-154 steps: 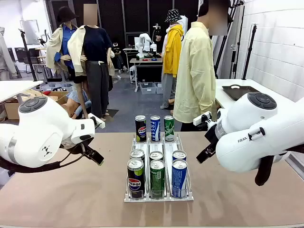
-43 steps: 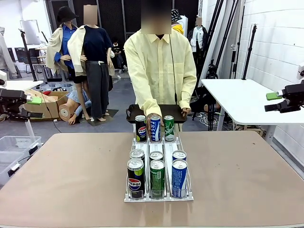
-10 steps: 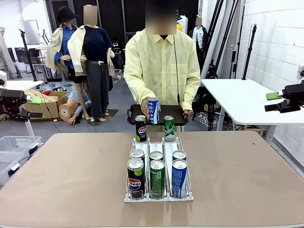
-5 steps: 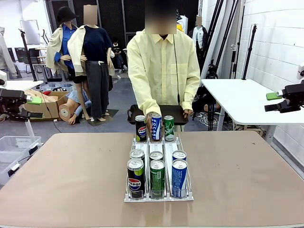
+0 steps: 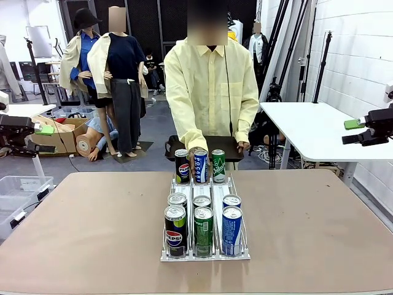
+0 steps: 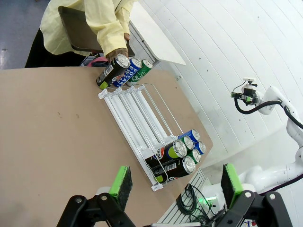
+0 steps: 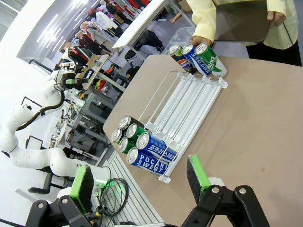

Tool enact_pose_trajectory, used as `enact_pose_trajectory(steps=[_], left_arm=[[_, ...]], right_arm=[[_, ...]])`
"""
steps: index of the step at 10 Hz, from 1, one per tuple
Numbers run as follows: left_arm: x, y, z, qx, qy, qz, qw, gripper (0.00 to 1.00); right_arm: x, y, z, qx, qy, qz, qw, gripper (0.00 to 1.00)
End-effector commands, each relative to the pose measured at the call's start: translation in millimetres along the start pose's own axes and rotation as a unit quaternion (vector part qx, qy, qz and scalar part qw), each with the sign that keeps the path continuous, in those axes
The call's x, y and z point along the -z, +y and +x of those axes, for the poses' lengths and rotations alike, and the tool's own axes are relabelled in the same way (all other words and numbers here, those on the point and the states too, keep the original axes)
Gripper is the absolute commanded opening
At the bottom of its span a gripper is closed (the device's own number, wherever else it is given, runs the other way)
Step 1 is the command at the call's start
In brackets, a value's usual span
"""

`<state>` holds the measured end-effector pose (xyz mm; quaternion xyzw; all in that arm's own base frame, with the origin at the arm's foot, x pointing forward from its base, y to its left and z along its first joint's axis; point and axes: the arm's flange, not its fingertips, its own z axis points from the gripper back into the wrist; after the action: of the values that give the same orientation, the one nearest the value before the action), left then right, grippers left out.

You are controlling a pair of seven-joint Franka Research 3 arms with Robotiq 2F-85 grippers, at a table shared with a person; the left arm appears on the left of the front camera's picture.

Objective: Retrieve and hand over the desired beverage to the person.
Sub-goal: Pick up a can of the same type that the person held from the Automatic Can Dispenser.

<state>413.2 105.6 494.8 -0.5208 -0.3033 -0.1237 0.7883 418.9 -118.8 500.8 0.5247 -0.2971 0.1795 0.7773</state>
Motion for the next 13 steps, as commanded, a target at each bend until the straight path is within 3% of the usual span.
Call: enact_pose_trajectory(steps=[1,13], left_arm=[[-1.8,-1.7,0.3,0.000,-0.003,-0.006,1.000,1.00],[-1.8,-1.7,0.3,0.000,-0.003,-0.006,1.000,1.00]], right_arm=[[1.1,0.7,1.7,0.003,-0.006,0.008,1.000,1.00],[1.1,0.7,1.7,0.003,-0.006,0.008,1.000,1.00]])
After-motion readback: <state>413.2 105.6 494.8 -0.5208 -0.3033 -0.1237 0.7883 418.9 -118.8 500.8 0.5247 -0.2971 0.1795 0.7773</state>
